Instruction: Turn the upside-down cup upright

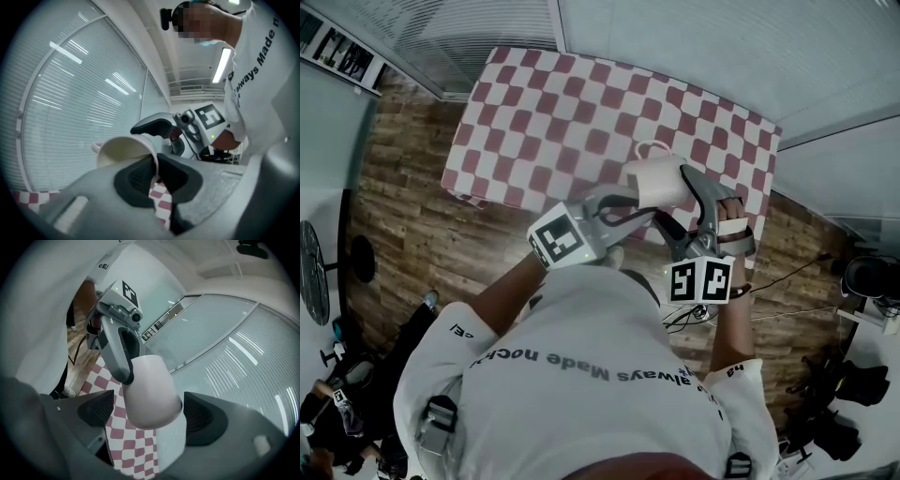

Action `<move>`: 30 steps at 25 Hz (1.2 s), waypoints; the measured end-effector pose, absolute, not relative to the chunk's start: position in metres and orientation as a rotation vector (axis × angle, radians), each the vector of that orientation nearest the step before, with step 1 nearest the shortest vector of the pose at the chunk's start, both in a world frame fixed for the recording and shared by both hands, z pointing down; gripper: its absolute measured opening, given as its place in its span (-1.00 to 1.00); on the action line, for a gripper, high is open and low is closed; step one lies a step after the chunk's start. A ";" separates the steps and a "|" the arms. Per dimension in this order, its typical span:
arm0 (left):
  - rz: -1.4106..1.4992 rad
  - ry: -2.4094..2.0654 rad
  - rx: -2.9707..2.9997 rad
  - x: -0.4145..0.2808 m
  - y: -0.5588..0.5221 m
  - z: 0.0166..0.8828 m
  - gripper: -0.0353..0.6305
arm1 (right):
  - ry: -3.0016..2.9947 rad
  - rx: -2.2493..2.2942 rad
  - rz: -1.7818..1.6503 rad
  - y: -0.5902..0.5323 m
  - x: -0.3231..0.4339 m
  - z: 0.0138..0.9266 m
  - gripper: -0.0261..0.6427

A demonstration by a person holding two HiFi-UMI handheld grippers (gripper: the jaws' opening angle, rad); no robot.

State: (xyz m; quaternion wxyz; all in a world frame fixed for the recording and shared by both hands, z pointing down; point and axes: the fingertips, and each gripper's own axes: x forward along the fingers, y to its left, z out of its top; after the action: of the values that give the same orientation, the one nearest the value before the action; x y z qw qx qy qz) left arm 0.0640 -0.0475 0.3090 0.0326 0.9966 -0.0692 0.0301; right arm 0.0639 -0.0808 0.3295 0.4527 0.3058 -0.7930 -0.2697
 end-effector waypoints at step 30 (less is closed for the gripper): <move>-0.124 -0.325 3.011 0.063 -0.056 0.287 -0.37 | -1.882 0.859 -0.690 -0.104 0.070 0.338 0.43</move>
State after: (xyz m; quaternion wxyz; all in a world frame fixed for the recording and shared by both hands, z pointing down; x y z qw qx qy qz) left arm 0.0633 -0.0557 0.2869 0.0555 0.9919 -0.1070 -0.0409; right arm 0.0700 -0.1035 0.3378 0.4621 0.3492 -0.7654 -0.2806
